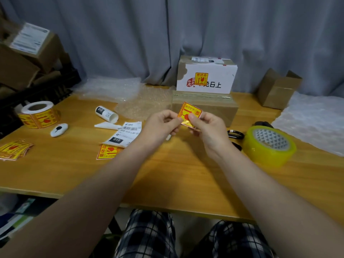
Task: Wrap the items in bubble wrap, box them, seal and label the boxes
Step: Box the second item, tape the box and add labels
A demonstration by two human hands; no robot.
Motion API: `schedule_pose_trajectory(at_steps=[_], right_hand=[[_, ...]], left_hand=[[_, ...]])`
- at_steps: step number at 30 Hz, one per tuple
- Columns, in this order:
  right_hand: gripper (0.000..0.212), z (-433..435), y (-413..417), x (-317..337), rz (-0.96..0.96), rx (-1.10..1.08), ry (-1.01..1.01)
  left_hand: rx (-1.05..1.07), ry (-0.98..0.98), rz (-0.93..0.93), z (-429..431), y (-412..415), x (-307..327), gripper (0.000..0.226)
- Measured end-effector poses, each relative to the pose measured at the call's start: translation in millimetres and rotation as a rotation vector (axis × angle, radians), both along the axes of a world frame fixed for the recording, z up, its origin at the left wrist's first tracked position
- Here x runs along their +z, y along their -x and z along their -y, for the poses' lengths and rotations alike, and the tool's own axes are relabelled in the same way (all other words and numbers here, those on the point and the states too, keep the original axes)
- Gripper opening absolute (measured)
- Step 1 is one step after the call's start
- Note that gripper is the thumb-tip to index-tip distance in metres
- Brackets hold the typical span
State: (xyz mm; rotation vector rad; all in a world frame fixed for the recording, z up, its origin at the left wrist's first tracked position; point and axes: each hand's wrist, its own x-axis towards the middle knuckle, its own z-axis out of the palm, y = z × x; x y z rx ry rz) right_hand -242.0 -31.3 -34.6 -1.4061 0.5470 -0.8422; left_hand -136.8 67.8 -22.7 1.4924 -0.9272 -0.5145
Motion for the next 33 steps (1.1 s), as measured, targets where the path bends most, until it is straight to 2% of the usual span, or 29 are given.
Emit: schedule_pose_trajectory(at_steps=[2, 4, 6, 9, 12, 15, 17, 20, 24, 28, 30, 31, 33], right_hand=[[0.008, 8, 7, 1, 0.026, -0.006, -0.01], [0.008, 13, 11, 1, 0.02, -0.004, 0.049], [0.012, 16, 13, 1, -0.052, -0.002, 0.187], [0.016, 22, 14, 1, -0.236, 0.059, 0.369], [0.014, 26, 17, 6, -0.408, 0.15, 0.529], [0.009, 28, 20, 11, -0.496, 0.216, 0.577], [0.008, 30, 20, 10, -0.461, 0.215, 0.512], [0.009, 35, 21, 5, -0.33, 0.175, 0.396], [0.016, 35, 22, 3, -0.268, 0.153, 0.355], [0.026, 32, 19, 2, -0.249, 0.094, 0.323], [0.033, 32, 17, 2, -0.275, 0.049, 0.325], [0.03, 32, 16, 1, -0.285, 0.017, 0.347], [0.009, 33, 15, -2, -0.306, -0.082, 0.504]], left_hand=[[-0.097, -0.081, 0.006, 5, 7, 0, 0.012], [-0.106, -0.113, 0.041, 11, 12, -2, 0.005], [-0.01, -0.062, 0.1, 16, 13, -3, 0.018], [0.061, -0.048, 0.352, 18, 7, -1, 0.032], [-0.02, -0.133, 0.529, 15, 6, 3, 0.012], [-0.008, -0.181, 0.549, 14, 4, 3, 0.006], [-0.01, -0.178, 0.444, 14, 2, 3, 0.006], [-0.122, -0.187, 0.136, 12, 3, 5, 0.008], [-0.204, -0.2, -0.03, 11, 3, 0, 0.012], [-0.283, -0.093, -0.256, 11, 6, 0, 0.014], [-0.315, -0.06, -0.306, 11, 8, 1, 0.015], [-0.314, -0.054, -0.311, 12, 8, 1, 0.015], [-0.239, -0.046, -0.278, 14, 7, -1, 0.014]])
